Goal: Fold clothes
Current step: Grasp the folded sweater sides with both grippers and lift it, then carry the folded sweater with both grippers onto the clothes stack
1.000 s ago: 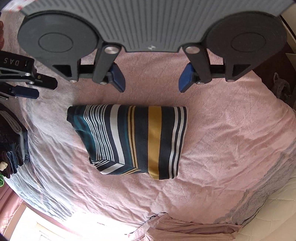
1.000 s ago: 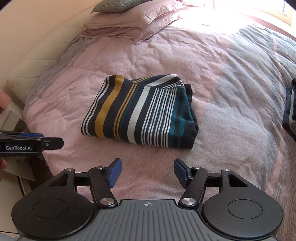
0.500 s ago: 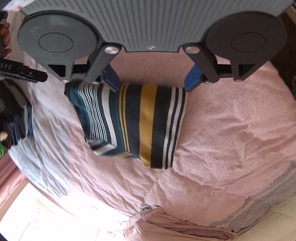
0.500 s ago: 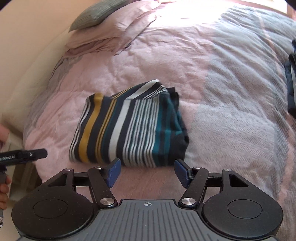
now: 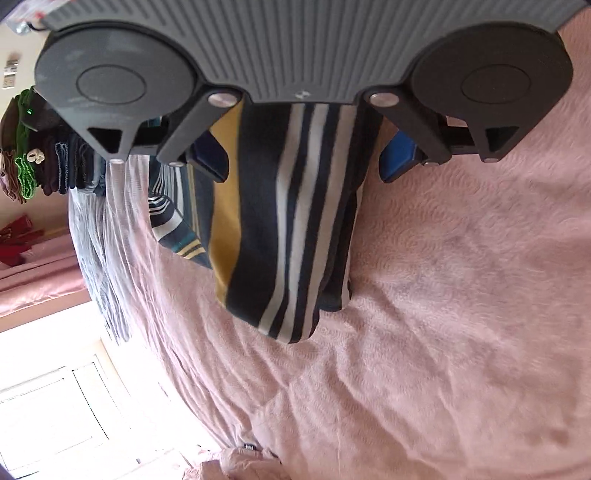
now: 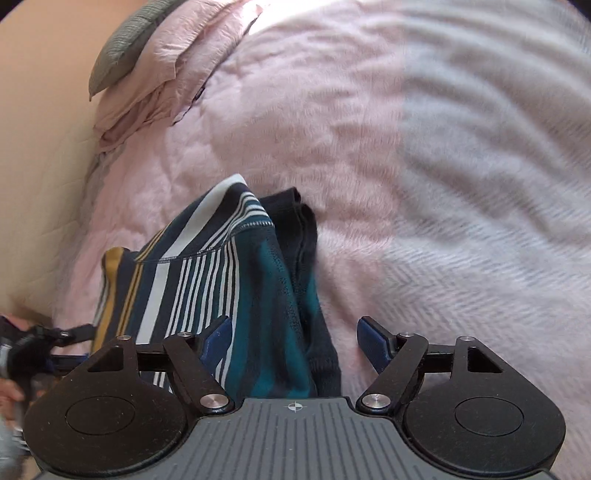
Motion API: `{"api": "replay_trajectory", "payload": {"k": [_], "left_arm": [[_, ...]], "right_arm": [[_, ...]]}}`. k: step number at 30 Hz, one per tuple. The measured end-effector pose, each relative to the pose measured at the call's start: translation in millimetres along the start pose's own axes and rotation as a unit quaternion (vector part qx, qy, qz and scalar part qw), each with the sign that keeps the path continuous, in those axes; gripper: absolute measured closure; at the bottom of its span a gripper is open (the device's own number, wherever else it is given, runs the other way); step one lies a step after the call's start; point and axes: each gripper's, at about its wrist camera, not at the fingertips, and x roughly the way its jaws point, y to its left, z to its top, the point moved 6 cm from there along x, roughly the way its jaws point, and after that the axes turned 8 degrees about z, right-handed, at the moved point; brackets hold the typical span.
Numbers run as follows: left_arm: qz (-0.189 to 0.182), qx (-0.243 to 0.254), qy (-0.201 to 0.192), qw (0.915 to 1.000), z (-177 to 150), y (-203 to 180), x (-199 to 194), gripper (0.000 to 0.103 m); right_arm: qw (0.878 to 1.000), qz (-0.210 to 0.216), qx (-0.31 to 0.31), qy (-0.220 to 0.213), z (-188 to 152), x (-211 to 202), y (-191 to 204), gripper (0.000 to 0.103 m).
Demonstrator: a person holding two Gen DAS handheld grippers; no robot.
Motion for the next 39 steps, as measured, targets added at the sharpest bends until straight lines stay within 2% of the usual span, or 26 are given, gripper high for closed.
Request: {"api": "replay_trajectory", "payload": {"k": [3,5,7,9,10,11,12,13,14,16,20,24,25,29,33,35,39], "left_arm": [[-0.038,0.002,0.021,0.9990,5.8,4.5,20.7,0.018],[-0.067,-0.003,0.032,0.9972,8.9,6.5,32.3,0.018],[-0.086,0.001,0.037,0.9956,12.3,5.3,42.8,0.018],[-0.097,0.006,0.039,0.9944,17.8,-0.1,52.9,0.018],[-0.101,0.006,0.038,0.9941,19.6,-4.0,56.9,0.018],[-0.101,0.006,0.036,0.9942,20.5,-8.0,60.1,0.019],[-0.098,0.010,0.034,0.9946,19.8,-12.1,62.2,0.024],[-0.096,0.017,0.031,0.9947,19.4,-15.7,62.1,0.043],[-0.097,0.024,0.026,0.9947,18.2,-19.0,59.1,0.049],[-0.094,0.038,0.013,0.9948,16.1,-23.8,45.7,0.064],[-0.093,0.073,-0.013,0.9929,5.5,-46.3,7.9,0.068],[-0.109,0.108,-0.039,0.9873,-8.2,-88.4,-41.5,0.069],[-0.117,0.120,-0.044,0.9849,-12.7,-101.9,-53.9,0.069],[-0.163,0.170,-0.054,0.9703,-32.9,-195.1,-93.8,0.069],[-0.222,0.219,-0.067,0.9479,-56.0,-310.3,-116.8,0.069],[-0.254,0.236,-0.074,0.9351,-67.0,-374.5,-124.7,0.069],[-0.302,0.250,-0.084,0.9163,-81.2,-504.9,-128.1,0.069]], "right_arm": [[0.999,0.047,0.012,0.015,3.9,13.2,-9.9,0.032],[0.997,0.065,-0.004,0.032,4.5,23.7,-7.7,0.033],[0.996,0.080,-0.013,0.044,3.8,36.0,-2.1,0.040],[0.996,0.082,-0.002,0.037,5.3,46.0,0.2,0.043],[0.996,0.079,0.006,0.030,4.7,48.4,1.1,0.052],[0.997,0.076,0.015,0.022,3.2,48.0,1.7,0.056],[0.997,0.070,0.025,0.010,0.8,44.4,2.4,0.066],[0.998,0.064,0.030,-0.004,-2.2,37.3,4.1,0.078],[0.997,0.058,0.035,-0.023,-5.3,27.8,6.8,0.090],[0.995,0.065,0.052,-0.060,-12.7,2.9,17.9,0.090],[0.989,0.059,0.046,-0.125,-34.3,-52.7,56.0,0.090],[0.975,0.075,0.059,-0.202,-52.6,-125.8,81.7,0.090],[0.971,0.073,0.056,-0.220,-54.4,-146.7,89.7,0.090],[0.956,0.061,0.035,-0.284,-55.5,-247.8,108.4,0.090],[0.939,0.035,-0.001,-0.343,-46.5,-368.5,106.2,0.090],[0.930,0.028,-0.014,-0.367,-33.6,-429.7,96.8,0.090],[0.916,0.007,-0.027,-0.400,10.3,-542.1,67.3,0.090]]}}
